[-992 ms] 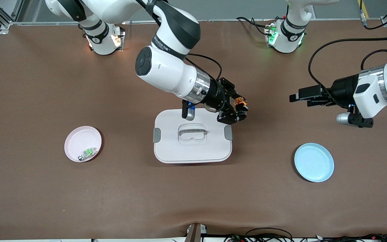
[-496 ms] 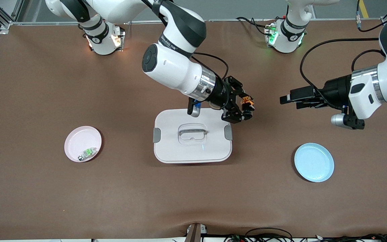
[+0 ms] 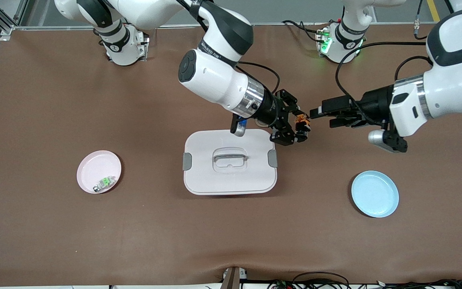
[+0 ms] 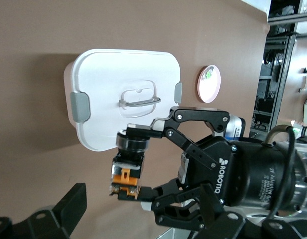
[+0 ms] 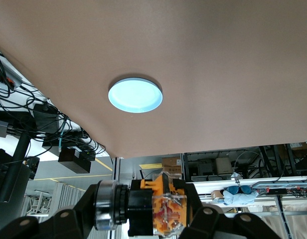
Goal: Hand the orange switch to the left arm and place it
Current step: 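Hold the switch above the box while the left gripper reaches it, then close the left gripper on the switch and open the right gripper, then carry the switch toward the blue plate while the right gripper withdraws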
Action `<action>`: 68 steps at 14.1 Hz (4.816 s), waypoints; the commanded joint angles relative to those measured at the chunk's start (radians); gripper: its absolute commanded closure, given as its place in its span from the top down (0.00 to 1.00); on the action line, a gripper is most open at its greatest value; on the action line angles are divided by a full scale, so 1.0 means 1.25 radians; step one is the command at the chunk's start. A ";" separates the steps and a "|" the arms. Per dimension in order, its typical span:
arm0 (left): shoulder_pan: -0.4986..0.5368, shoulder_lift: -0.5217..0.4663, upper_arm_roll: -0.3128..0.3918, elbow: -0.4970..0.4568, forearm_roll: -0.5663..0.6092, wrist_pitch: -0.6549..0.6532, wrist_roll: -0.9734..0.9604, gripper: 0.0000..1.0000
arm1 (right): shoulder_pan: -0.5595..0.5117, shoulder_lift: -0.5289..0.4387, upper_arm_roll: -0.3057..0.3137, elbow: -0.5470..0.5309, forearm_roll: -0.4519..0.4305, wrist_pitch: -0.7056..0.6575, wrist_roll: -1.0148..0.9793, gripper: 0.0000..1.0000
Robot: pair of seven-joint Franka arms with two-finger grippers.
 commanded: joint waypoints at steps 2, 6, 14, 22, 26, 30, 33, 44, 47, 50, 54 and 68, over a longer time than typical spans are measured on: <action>-0.003 0.033 -0.002 0.004 -0.014 0.017 0.068 1.00 | 0.005 0.022 -0.008 0.057 0.011 0.002 0.033 0.00; -0.015 0.036 -0.002 -0.001 -0.004 0.017 0.068 1.00 | 0.003 0.022 -0.008 0.078 0.011 0.003 0.058 0.00; -0.035 0.043 0.000 0.001 0.000 0.019 0.068 0.45 | 0.002 0.024 -0.007 0.080 0.011 0.026 0.072 0.00; -0.034 0.043 0.000 0.004 -0.001 0.021 0.057 0.00 | 0.002 0.027 -0.006 0.079 0.011 0.034 0.074 0.00; -0.033 0.043 0.000 0.002 0.000 0.021 0.056 0.00 | -0.006 0.026 -0.004 0.080 0.011 0.032 0.088 1.00; -0.029 0.042 0.001 0.002 0.000 0.021 0.052 0.00 | -0.012 0.026 -0.004 0.080 0.011 0.030 0.084 1.00; -0.019 0.032 0.007 0.002 0.028 0.015 0.006 0.00 | -0.049 0.020 -0.001 0.083 0.011 -0.048 0.030 1.00; 0.033 0.016 0.016 0.002 0.446 0.005 -0.498 0.00 | -0.141 -0.030 -0.009 0.127 -0.068 -0.498 -0.576 1.00; 0.062 0.045 0.017 0.001 0.497 0.016 -0.600 0.00 | -0.152 -0.046 -0.018 0.127 -0.126 -0.586 -0.802 1.00; 0.086 0.071 0.019 0.001 0.559 0.050 -0.749 0.00 | -0.190 -0.068 -0.021 0.127 -0.187 -0.652 -1.004 1.00; 0.115 0.109 0.023 -0.001 0.562 0.101 -0.868 0.00 | -0.229 -0.096 -0.021 0.121 -0.309 -0.738 -1.315 1.00; 0.137 0.203 0.068 -0.070 0.561 0.346 -0.995 0.00 | -0.375 -0.146 -0.062 0.112 -0.609 -0.832 -1.756 1.00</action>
